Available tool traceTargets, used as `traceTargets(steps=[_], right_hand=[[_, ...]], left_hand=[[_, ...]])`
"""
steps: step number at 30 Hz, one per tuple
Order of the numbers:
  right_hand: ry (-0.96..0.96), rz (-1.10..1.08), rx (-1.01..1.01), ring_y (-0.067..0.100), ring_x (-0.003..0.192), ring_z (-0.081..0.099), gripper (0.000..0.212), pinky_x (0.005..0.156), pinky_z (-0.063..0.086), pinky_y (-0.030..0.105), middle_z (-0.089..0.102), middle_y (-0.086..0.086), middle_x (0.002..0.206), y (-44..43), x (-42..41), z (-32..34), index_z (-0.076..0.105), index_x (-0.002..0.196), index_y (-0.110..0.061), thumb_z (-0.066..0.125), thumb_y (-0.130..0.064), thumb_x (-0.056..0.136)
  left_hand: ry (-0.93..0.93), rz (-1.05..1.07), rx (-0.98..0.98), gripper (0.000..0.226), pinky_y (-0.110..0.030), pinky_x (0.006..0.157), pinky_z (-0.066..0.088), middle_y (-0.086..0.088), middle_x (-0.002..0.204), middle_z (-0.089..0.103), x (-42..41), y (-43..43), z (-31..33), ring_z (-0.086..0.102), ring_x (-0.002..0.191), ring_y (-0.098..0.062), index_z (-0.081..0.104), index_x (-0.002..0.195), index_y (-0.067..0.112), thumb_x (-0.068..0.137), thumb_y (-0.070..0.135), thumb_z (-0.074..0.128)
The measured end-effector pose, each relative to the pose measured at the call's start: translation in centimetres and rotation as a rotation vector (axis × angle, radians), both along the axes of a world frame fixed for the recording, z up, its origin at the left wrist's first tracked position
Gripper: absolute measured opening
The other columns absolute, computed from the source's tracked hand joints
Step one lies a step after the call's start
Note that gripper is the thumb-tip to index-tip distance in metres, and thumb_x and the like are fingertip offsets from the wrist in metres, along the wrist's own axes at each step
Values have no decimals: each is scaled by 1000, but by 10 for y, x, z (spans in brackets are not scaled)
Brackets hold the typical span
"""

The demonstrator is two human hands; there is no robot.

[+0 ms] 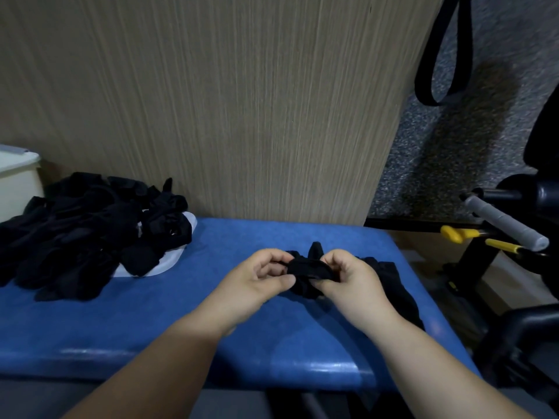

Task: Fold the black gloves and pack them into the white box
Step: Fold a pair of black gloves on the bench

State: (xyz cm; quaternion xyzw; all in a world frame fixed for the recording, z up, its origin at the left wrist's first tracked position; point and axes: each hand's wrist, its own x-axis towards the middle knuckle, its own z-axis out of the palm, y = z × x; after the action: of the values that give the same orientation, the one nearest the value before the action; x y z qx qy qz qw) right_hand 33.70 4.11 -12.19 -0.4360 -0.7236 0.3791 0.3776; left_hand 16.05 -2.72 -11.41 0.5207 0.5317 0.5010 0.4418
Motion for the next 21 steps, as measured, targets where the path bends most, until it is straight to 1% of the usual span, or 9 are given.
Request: traceTargets(steps=[3, 5, 7, 9, 11, 13, 17, 19, 21], right_hand=[[-32, 16, 41, 18, 72, 64, 23, 73, 55, 37, 67, -2, 73, -2, -1, 1, 61, 72, -25, 75, -7, 75], [-17, 74, 18, 19, 74, 64, 22, 76, 54, 40, 67, 0, 74, -4, -1, 3, 64, 74, -25, 75, -6, 74], [51, 174, -62, 25, 74, 64, 19, 80, 54, 46, 68, 4, 76, -6, -1, 7, 67, 78, -25, 72, -7, 72], [127, 288, -169, 19, 71, 61, 21, 78, 52, 42, 68, 3, 76, -7, 0, 10, 70, 84, -25, 65, -11, 69], [133, 367, -214, 15, 72, 58, 26, 74, 48, 34, 67, 1, 76, -7, 2, 12, 72, 91, -26, 63, -13, 70], [75, 384, -162, 16, 75, 56, 26, 75, 47, 34, 64, 3, 80, -7, 3, 10, 72, 96, -29, 67, -15, 74], [47, 360, -105, 16, 74, 55, 19, 75, 47, 35, 58, 4, 77, -6, 2, 9, 70, 85, -25, 75, -9, 78], [64, 324, -98, 14, 69, 53, 20, 70, 45, 30, 57, 2, 71, -4, 2, 8, 68, 77, -25, 76, -7, 77], [85, 276, -97, 14, 66, 54, 18, 68, 45, 30, 59, 3, 68, -3, 3, 8, 66, 75, -21, 77, -7, 77]], left_hand=[[51, 20, 40, 16, -21, 73, 46, 5, 83, 63, 0, -1, -1, 56, 75, -7, 61, 93, 16, 83, 6, 69], [78, 48, 52, 16, -20, 69, 46, 8, 76, 61, 1, 0, -1, 55, 72, -7, 57, 86, 13, 82, 2, 69], [61, 96, 63, 18, -26, 71, 45, 4, 73, 60, 0, 2, -2, 55, 72, -11, 56, 81, 12, 81, 0, 69], [27, 150, 62, 18, -35, 73, 44, -3, 73, 60, -3, 3, -4, 56, 73, -17, 56, 77, 12, 81, 2, 71], [2, 186, 59, 15, -39, 73, 46, -8, 73, 63, -4, 4, -4, 59, 72, -21, 58, 78, 8, 81, 5, 72], [4, 208, 60, 10, -42, 73, 49, -11, 73, 66, -3, 3, -3, 62, 71, -22, 61, 81, 6, 81, 6, 71], [17, 185, 45, 7, -45, 79, 53, -13, 83, 70, -2, 0, 1, 66, 76, -24, 68, 87, 10, 81, 8, 70], [-44, 95, 11, 11, -41, 81, 54, -12, 91, 71, -1, -2, 3, 67, 84, -25, 69, 90, 12, 80, 10, 66], [-86, 27, -31, 17, -31, 80, 53, -4, 95, 71, 0, -2, 3, 67, 88, -16, 69, 94, 14, 86, 6, 55]])
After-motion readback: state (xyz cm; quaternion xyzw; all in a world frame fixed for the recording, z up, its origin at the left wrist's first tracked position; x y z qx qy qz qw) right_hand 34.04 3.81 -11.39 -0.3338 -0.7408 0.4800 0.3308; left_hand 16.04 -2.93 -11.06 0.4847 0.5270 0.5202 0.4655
